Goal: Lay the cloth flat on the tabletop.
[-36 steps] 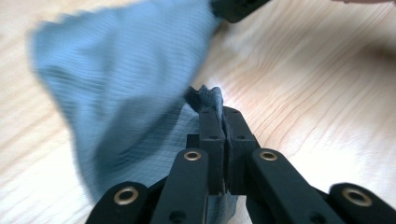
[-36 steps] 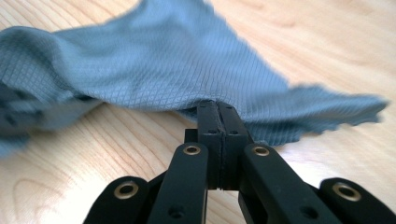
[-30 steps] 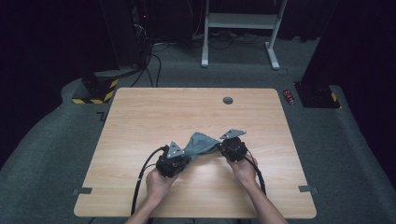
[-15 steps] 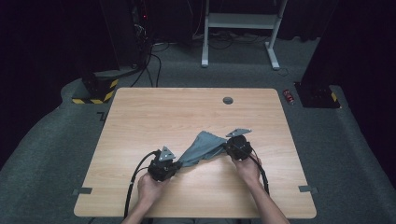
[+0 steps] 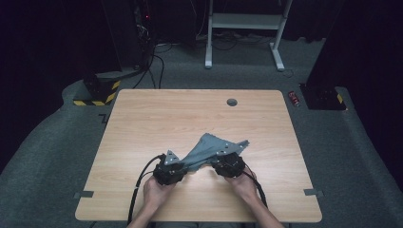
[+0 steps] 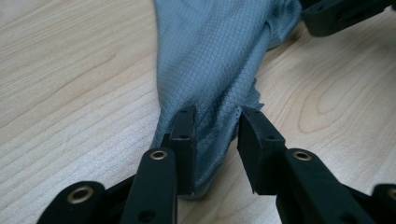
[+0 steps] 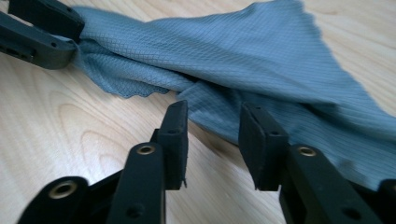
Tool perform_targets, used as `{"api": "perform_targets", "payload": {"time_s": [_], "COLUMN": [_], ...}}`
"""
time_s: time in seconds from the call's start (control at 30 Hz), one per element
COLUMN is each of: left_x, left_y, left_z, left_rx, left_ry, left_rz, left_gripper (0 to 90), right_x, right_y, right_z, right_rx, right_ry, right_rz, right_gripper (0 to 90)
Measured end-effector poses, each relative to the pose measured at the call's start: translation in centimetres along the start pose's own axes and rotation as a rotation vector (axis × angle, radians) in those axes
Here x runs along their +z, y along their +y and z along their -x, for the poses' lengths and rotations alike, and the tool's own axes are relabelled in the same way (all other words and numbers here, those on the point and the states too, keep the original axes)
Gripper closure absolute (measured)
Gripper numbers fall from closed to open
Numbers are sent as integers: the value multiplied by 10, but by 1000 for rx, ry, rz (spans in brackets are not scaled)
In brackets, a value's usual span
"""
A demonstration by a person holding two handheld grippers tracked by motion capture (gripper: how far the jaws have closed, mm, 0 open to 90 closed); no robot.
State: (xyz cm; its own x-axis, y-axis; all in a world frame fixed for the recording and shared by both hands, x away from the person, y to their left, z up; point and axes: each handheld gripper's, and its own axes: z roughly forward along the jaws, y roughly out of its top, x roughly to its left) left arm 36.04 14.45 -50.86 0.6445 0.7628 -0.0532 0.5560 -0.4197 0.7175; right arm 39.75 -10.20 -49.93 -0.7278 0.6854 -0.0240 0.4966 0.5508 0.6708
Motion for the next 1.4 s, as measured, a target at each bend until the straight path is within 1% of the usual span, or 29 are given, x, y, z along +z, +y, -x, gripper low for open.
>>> {"api": "perform_targets", "payload": {"time_s": [0.07,0.13,0.17,0.2,0.23,0.27,0.37,0.4,0.43,0.5,0.57,0.6,0.7,0.73,0.8,0.87,0.9,0.93,0.97,1.0,1.07,1.1,1.13,1.17,1.23,1.3,1.33,1.37,1.4], "left_x": [1,2,2,-1,-1,-2,-7,-12,-12,-17,-22,-24,-26,-24,-20,-20,-21,-25,-25,-26,-27,-25,-18,-18,-9,-1,6,6,10], "left_y": [-1,-1,-2,-2,-2,-2,-1,0,0,1,1,1,1,2,2,3,4,5,5,6,8,9,10,10,9,6,2,2,-2], "left_z": [-1,-2,-3,-3,-3,-4,-4,-5,-5,-7,-9,-10,-9,-7,-2,-1,-3,-9,-9,-12,-16,-17,-19,-19,-21,-22,-22,-22,-23], "left_rx": [-1,11,11,20,20,26,22,29,29,18,11,4,-1,0,25,21,6,-53,-53,-79,-90,-85,-74,-74,-83,-107,-118,-118,-122], "left_ry": [6,19,15,14,14,16,9,11,11,7,5,2,-32,-43,-48,-42,-28,-11,-11,-9,0,7,30,30,49,58,75,75,95], "left_rz": [-8,-21,-24,-15,-15,-9,13,25,25,39,48,50,46,29,14,34,53,92,92,110,111,104,81,81,54,45,32,32,22], "left_gripper": [684,709,744,834,871,871,886,886,886,887,886,887,885,874,851,766,718,670,661,661,633,617,574,553,535,508,487,479,469], "right_x": [4,11,13,12,12,11,3,-5,-5,-16,-28,-39,-46,-45,-42,-40,-40,-44,-44,-47,-52,-55,-56,-56,-53,-45,-37,-37,-31], "right_y": [1,1,1,1,1,1,3,4,4,5,4,3,0,-3,-5,-9,-11,-15,-15,-17,-23,-25,-31,-31,-37,-40,-42,-42,-39], "right_z": [0,1,2,6,6,8,9,10,10,13,18,24,29,30,30,29,29,27,27,25,20,18,14,14,11,9,10,10,11], "right_rx": [2,0,-3,9,9,8,-7,-18,-18,-14,-3,3,9,8,3,15,26,37,37,39,43,43,54,54,59,73,93,93,109], "right_ry": [-8,-24,-31,-32,-32,-29,-15,-15,-15,-8,-13,-30,-41,-46,-49,-50,-49,-57,-57,-60,-57,-52,-27,-27,-13,-8,-10,-10,-10], "right_rz": [-8,-40,-48,-45,-45,-44,-40,-32,-32,-8,18,35,40,16,2,4,16,51,51,70,102,112,118,118,104,85,71,71,63], "right_gripper": [620,692,741,850,850,885,896,896,896,896,896,896,894,888,875,788,754,723,723,719,715,716,715,715,703,671,643,643,638]}}
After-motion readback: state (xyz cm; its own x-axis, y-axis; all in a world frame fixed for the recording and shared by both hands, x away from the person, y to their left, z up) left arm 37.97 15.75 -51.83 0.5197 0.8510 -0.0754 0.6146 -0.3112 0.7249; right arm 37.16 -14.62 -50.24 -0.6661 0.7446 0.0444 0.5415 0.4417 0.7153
